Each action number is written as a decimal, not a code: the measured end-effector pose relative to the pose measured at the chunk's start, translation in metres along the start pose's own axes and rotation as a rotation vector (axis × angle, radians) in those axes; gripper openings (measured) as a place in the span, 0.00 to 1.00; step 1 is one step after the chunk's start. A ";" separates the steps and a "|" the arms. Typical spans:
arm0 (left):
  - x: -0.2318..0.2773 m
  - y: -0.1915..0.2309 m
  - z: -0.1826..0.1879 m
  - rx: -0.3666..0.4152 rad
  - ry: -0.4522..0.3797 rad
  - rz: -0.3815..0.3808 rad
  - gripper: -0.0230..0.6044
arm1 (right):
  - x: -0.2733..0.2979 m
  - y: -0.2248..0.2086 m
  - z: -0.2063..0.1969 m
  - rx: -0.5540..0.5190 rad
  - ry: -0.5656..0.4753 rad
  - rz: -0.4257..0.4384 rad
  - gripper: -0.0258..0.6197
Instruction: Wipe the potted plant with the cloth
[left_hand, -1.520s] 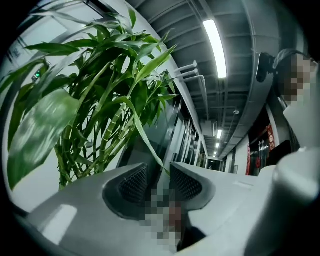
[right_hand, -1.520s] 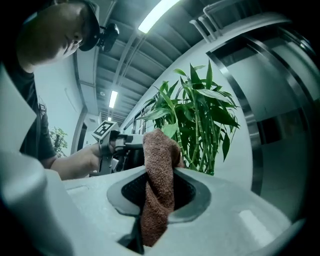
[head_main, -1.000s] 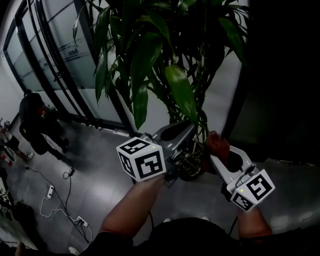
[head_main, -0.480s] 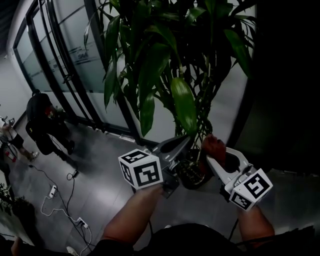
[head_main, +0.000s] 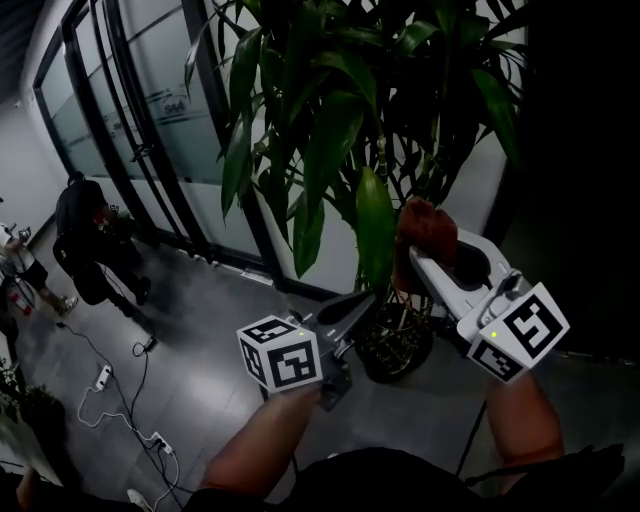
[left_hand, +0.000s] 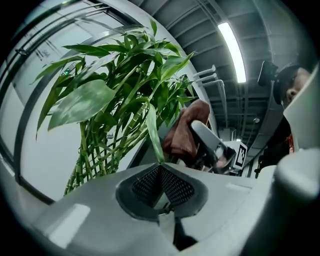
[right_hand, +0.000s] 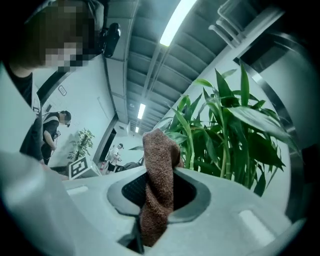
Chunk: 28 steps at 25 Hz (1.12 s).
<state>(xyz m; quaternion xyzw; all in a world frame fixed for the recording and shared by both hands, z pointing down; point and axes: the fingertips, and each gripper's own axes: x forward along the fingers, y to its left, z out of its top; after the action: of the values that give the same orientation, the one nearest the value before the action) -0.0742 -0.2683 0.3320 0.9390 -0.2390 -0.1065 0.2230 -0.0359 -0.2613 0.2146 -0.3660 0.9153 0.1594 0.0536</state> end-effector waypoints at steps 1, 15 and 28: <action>0.000 0.000 -0.001 0.001 0.002 -0.001 0.06 | 0.008 -0.003 0.008 -0.014 -0.013 -0.001 0.15; -0.001 0.001 -0.002 0.101 0.050 0.056 0.06 | 0.099 -0.051 0.033 -0.026 0.004 -0.041 0.15; 0.008 -0.001 -0.015 0.051 0.061 0.040 0.06 | 0.106 -0.039 -0.021 -0.010 0.127 -0.010 0.15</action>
<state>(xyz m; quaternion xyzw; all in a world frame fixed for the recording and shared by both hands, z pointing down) -0.0625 -0.2655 0.3442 0.9422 -0.2535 -0.0673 0.2083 -0.0860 -0.3641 0.2021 -0.3804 0.9141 0.1402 -0.0057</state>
